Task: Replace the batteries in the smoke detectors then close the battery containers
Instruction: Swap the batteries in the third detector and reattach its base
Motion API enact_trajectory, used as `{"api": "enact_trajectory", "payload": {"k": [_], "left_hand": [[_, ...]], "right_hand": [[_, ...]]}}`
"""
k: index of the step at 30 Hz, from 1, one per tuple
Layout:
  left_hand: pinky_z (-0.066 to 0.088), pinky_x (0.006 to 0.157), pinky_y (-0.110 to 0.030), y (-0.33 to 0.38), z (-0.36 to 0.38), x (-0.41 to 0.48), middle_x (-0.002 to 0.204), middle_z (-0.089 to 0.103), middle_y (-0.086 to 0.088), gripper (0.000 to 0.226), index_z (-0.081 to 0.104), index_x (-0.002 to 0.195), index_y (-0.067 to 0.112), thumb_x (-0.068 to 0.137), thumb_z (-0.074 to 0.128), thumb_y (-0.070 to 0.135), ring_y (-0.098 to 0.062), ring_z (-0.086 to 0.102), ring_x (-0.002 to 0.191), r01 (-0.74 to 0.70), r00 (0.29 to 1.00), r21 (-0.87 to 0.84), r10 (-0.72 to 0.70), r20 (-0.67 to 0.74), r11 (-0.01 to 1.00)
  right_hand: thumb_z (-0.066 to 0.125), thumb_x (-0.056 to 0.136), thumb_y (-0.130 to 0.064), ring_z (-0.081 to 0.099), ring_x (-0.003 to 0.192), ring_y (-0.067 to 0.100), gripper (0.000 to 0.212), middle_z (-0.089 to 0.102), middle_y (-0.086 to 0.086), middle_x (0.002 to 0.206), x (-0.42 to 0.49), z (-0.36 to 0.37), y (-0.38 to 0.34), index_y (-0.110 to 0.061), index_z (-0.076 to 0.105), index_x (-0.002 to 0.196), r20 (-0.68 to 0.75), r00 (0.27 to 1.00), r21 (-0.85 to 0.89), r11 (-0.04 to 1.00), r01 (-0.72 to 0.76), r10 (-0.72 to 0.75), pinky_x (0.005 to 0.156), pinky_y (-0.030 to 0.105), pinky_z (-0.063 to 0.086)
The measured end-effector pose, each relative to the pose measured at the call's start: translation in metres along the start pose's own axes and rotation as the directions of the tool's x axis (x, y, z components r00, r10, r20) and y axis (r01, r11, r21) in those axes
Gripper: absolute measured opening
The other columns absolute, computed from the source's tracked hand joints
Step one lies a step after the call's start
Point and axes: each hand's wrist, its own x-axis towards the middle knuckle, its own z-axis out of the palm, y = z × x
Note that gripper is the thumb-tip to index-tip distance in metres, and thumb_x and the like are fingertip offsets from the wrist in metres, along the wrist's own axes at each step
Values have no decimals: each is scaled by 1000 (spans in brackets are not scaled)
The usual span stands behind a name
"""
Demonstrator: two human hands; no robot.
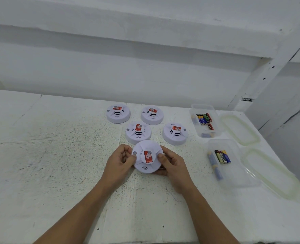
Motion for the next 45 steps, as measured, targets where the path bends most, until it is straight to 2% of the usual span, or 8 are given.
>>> {"api": "enact_trajectory", "payload": {"k": [3, 11, 26, 30, 33, 36, 40, 45], "left_hand": [[46, 56, -21, 2, 2, -1, 73, 48, -12, 2, 55, 90, 1, 90, 57, 3, -17, 44, 67, -25, 1000, 37, 26, -13, 999], [42, 50, -12, 5, 4, -2, 72, 46, -12, 4, 54, 91, -3, 90, 55, 0, -10, 43, 61, -35, 999, 54, 36, -23, 998], [45, 54, -13, 5, 4, -2, 75, 47, -13, 5, 54, 92, -2, 90, 56, 3, -17, 44, 67, -17, 999, 26, 17, -29, 1000], [47, 58, -23, 5, 3, -1, 75, 47, -11, 4, 54, 91, 0, 90, 56, 3, -19, 44, 70, 0, 1000, -9, 0, -4, 1000], [46, 55, -18, 5, 3, -1, 75, 47, -12, 5, 54, 92, -1, 90, 56, 3, -17, 45, 68, -10, 1000, 14, 10, -16, 1000], [46, 56, -19, 4, 3, -1, 73, 47, -11, 3, 55, 91, 0, 90, 56, 3, -17, 44, 68, -16, 1000, 7, 16, -9, 1000], [44, 53, -14, 4, 3, -1, 71, 47, -10, 4, 55, 92, -1, 90, 56, 3, -10, 44, 63, -37, 999, 43, 38, -23, 998], [45, 54, -19, 4, 2, -1, 73, 48, -12, 4, 54, 91, 1, 91, 56, 4, -15, 45, 66, -24, 1000, 31, 24, -6, 999]], "right_hand": [[51, 96, -17, 69, 100, 20, 27, 72, -2, 108, 0, 0, 0, -27, 61, 119, 2, 1000, -6, 1000, 1, -1, 75, 36, 59], [51, 96, -18, 69, 100, 24, 30, 72, 4, 109, 0, 0, 0, -19, 60, 125, 8, 1000, 9, 1000, -1, 1, 77, 39, 58], [51, 96, -17, 68, 101, 25, 29, 72, 3, 110, 0, 0, 1, -21, 61, 123, 3, 1000, 8, 1000, -6, 6, 79, 44, 58], [51, 97, -17, 68, 102, 24, 29, 71, 4, 111, 0, 0, 1, -21, 60, 124, -3, 1000, 5, 1000, -9, 9, 80, 44, 58], [51, 96, -17, 68, 102, 24, 30, 71, 4, 110, 0, 0, 0, -21, 60, 124, -2, 1000, 6, 1000, -8, 8, 79, 44, 58], [51, 96, -17, 69, 101, 24, 30, 72, 4, 110, 0, 0, 0, -19, 60, 125, 3, 1000, 20, 1000, -9, 9, 78, 41, 58], [50, 97, -17, 69, 100, 23, 29, 72, 2, 109, -1, 1, -2, -21, 60, 124, 8, 1000, 17, 1000, -3, 3, 77, 39, 58], [50, 97, -17, 69, 100, 22, 28, 72, 1, 109, -2, 1, -2, -24, 61, 121, 6, 1000, 15, 1000, 2, -2, 77, 39, 58]]}}
